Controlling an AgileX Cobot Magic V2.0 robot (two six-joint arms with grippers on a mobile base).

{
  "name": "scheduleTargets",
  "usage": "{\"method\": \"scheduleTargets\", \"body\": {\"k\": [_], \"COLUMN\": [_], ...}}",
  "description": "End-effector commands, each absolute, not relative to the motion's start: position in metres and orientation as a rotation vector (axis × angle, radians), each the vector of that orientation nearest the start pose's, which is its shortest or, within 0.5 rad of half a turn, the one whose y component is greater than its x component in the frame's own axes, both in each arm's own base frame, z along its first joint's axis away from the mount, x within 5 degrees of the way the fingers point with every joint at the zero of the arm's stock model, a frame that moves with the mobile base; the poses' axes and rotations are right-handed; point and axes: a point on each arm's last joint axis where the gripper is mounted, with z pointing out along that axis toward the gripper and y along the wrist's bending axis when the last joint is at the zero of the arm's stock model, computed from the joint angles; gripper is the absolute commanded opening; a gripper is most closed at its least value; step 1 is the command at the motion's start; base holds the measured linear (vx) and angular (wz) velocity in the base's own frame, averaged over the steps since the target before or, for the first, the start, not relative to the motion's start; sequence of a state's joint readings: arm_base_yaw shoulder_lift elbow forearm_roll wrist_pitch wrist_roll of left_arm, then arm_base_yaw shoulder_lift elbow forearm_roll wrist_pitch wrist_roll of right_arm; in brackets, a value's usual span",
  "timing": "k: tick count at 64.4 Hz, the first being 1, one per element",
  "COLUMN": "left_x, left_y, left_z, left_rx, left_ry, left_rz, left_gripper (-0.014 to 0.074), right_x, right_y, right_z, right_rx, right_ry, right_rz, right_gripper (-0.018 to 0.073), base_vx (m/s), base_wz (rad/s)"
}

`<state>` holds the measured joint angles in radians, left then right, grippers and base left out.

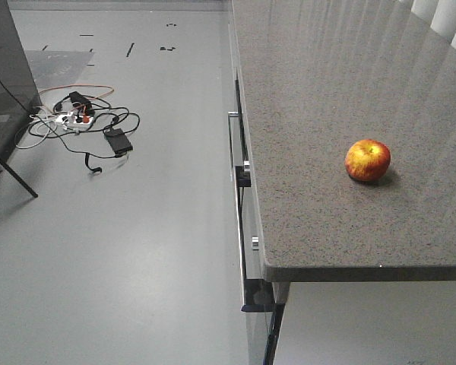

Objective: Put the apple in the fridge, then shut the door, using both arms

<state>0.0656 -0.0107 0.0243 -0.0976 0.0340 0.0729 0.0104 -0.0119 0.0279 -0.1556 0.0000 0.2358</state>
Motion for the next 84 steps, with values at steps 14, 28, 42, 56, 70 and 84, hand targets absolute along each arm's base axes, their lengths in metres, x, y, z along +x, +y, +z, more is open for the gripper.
{"method": "scheduleTargets", "body": {"k": [14, 28, 42, 56, 70, 84], "left_x": [0.054, 0.054, 0.054, 0.054, 0.054, 0.054], "left_y": [0.004, 0.004, 0.004, 0.004, 0.004, 0.004], "left_z": [0.216, 0.216, 0.216, 0.216, 0.216, 0.216], "left_rx": [-0.075, -0.075, -0.075, -0.075, -0.075, -0.075], "left_ry": [1.42, 1.42, 1.42, 1.42, 1.42, 1.42], "left_rz": [0.019, 0.019, 0.019, 0.019, 0.019, 0.019], "left_gripper": [-0.0006, -0.0006, -0.0006, -0.0006, -0.0006, -0.0006], "right_x": [0.055, 0.055, 0.055, 0.055, 0.055, 0.053], "right_y": [0.002, 0.002, 0.002, 0.002, 0.002, 0.002], "right_z": [0.21, 0.21, 0.21, 0.21, 0.212, 0.223], "right_rx": [0.031, 0.031, 0.031, 0.031, 0.034, 0.076], "right_ry": [1.426, 1.426, 1.426, 1.424, 1.408, 1.313], "right_rz": [0.07, 0.07, 0.07, 0.07, 0.079, 0.143], "right_gripper": [-0.0003, -0.0003, -0.0003, -0.0003, -0.0003, -0.0001], "base_vx": [0.0, 0.0, 0.0, 0.0, 0.0, 0.0], "base_wz": [0.0, 0.0, 0.0, 0.0, 0.0, 0.0]}}
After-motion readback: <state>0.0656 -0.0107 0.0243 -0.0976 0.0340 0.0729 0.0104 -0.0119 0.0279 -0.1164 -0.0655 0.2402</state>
